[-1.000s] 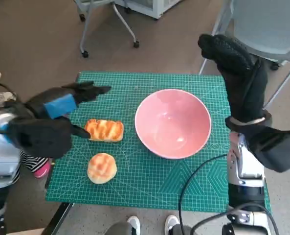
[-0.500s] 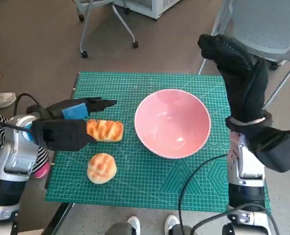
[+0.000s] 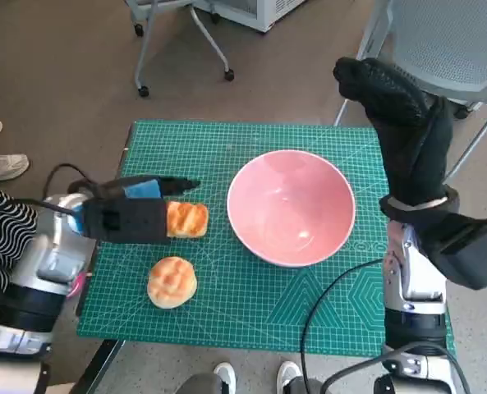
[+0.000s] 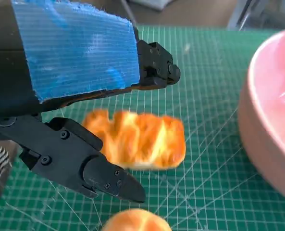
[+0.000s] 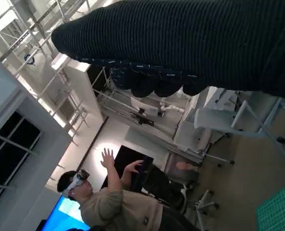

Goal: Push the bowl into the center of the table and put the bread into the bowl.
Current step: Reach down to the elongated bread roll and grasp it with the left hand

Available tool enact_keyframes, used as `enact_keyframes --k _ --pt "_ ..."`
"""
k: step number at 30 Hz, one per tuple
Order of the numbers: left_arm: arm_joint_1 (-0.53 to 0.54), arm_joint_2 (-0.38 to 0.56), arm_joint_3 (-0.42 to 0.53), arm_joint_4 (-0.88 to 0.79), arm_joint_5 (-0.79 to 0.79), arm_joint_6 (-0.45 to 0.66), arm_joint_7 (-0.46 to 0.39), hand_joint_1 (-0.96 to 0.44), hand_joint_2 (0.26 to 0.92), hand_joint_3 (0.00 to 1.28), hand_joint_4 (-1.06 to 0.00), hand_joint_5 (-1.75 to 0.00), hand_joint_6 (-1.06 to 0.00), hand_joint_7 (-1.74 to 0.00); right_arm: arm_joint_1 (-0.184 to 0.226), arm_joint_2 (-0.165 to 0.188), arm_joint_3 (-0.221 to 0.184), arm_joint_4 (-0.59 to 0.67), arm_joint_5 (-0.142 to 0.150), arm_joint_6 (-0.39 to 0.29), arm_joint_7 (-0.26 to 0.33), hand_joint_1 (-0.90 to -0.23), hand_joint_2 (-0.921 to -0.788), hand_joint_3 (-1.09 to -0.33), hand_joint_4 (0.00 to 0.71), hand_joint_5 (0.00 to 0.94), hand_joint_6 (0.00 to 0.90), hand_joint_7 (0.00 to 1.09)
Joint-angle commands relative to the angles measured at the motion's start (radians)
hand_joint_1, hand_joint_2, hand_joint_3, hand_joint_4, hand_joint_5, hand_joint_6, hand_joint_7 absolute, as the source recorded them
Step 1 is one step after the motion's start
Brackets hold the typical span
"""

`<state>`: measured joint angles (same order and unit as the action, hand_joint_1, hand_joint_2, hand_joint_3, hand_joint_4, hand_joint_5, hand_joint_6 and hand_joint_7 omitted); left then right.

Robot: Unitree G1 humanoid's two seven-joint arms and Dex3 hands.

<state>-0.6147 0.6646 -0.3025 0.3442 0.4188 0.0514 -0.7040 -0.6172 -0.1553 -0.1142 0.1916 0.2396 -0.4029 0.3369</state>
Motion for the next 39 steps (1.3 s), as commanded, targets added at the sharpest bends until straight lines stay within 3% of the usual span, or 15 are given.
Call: enact_keyframes --k 1,11,19,22,23,25,32,39 --pt "-0.032 -0.021 -0.023 0.063 0.029 0.000 0.018 -0.29 0.780 0.01 -0.18 -0.02 -0.25 -0.01 0.028 -0.009 -0.002 -0.010 0.002 0.022 0.002 -0.669 -0.921 -0.699 0.184 0.003 -0.001 0.60" --pt "-0.025 -0.052 -0.043 0.095 0.075 0.004 0.074 -0.25 0.803 0.01 -0.32 -0.03 -0.38 -0.04 0.034 -0.009 -0.006 -0.021 0.003 0.033 0.000 -0.669 -0.921 -0.694 0.187 0.003 -0.001 0.60" --pt "-0.009 -0.075 -0.053 0.136 0.108 -0.009 0.158 -0.14 0.854 0.01 -0.65 -0.15 -0.60 -0.14 0.036 -0.004 -0.007 -0.027 0.006 0.039 -0.002 -0.669 -0.921 -0.692 0.188 0.004 -0.001 0.60" --pt "-0.007 -0.076 -0.053 0.161 0.112 -0.037 0.195 -0.09 0.874 0.01 -0.69 -0.41 -0.57 -0.44 0.037 -0.002 -0.006 -0.031 0.006 0.041 -0.004 -0.669 -0.921 -0.692 0.188 0.004 -0.001 0.60" --pt "-0.007 -0.077 -0.053 0.170 0.112 -0.046 0.206 -0.06 0.891 0.04 -0.69 -0.68 -0.55 -0.73 0.037 -0.002 -0.006 -0.032 0.006 0.042 -0.004 -0.667 -0.921 -0.692 0.188 0.004 -0.001 0.60" --pt "-0.005 -0.076 -0.050 0.179 0.109 -0.065 0.225 -0.02 0.908 0.08 -0.70 -0.99 -0.53 -1.03 0.038 -0.001 -0.006 -0.034 0.005 0.044 -0.005 -0.665 -0.921 -0.692 0.188 0.004 -0.001 0.60" --pt "0.013 -0.065 -0.023 0.161 0.084 -0.128 0.275 0.00 0.905 0.10 -0.71 -1.22 -0.61 -1.07 0.039 0.001 -0.006 -0.035 0.005 0.044 -0.006 -0.666 -0.921 -0.693 0.188 0.003 -0.001 0.61" --pt "0.024 -0.056 0.006 0.147 0.062 -0.177 0.298 0.00 0.912 0.08 -0.73 -1.18 -0.59 -1.15 0.040 0.008 -0.002 -0.032 0.007 0.039 -0.003 -0.665 -0.921 -0.696 0.187 0.002 -0.001 0.61"
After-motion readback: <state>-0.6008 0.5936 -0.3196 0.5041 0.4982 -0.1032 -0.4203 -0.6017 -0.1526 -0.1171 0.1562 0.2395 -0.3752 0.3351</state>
